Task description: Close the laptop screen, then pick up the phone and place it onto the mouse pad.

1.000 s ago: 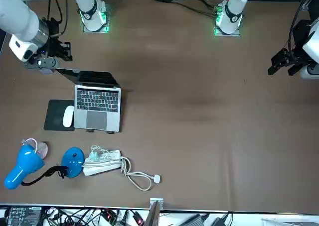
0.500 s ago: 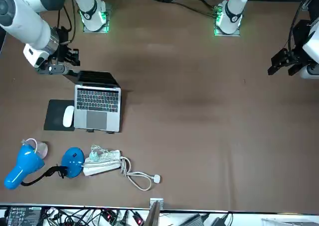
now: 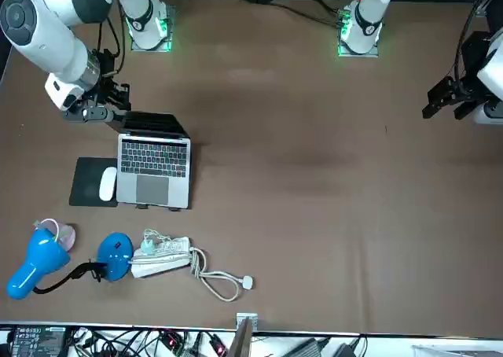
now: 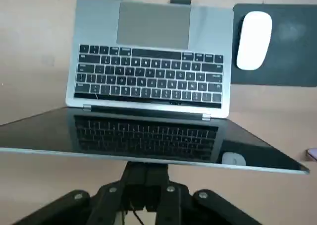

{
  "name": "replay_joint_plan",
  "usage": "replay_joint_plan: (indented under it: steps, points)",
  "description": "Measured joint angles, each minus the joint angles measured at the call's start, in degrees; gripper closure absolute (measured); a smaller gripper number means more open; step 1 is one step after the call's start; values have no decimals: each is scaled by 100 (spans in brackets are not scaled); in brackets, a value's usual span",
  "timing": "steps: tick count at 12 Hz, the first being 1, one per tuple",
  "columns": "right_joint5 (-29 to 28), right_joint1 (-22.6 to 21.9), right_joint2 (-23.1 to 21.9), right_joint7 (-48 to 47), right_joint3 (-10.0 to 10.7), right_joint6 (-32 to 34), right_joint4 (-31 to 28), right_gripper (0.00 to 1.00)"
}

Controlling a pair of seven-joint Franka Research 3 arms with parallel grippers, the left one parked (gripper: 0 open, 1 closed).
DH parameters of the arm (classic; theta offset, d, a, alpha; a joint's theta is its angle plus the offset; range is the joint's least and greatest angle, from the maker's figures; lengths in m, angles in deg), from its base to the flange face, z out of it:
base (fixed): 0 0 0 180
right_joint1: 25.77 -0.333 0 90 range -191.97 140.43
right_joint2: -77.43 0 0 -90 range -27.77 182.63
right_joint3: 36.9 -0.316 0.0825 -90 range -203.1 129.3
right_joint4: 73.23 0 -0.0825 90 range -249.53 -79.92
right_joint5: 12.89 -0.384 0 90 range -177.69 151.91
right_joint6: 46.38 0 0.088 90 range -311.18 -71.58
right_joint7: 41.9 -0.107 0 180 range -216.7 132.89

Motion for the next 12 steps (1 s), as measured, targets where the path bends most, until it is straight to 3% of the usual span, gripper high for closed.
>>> replay_joint_plan:
  steps: [5, 12]
  points:
    - [0, 9, 143, -9, 34, -542, -39, 98]
    - [0, 13, 1083, -10, 67, -1509, -3, 98]
